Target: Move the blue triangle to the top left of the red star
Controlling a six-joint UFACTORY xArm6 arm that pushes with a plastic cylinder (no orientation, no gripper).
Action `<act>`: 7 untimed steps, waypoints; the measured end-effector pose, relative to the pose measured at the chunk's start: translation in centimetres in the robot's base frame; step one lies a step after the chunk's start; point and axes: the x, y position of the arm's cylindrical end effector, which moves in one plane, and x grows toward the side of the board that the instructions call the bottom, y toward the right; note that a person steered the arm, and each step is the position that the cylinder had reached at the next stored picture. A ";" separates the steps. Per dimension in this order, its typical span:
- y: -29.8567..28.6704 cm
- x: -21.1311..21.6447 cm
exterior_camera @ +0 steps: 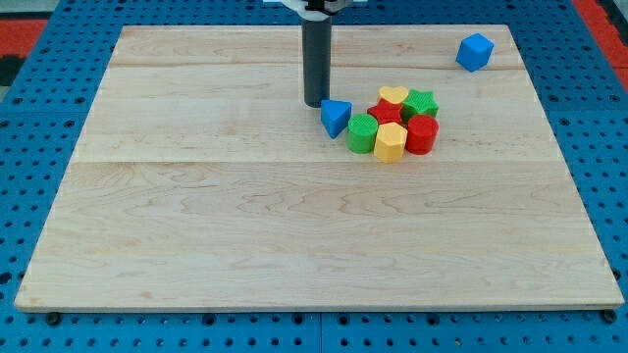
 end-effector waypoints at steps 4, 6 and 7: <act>4.0 0.0; 4.0 0.4; 4.3 0.5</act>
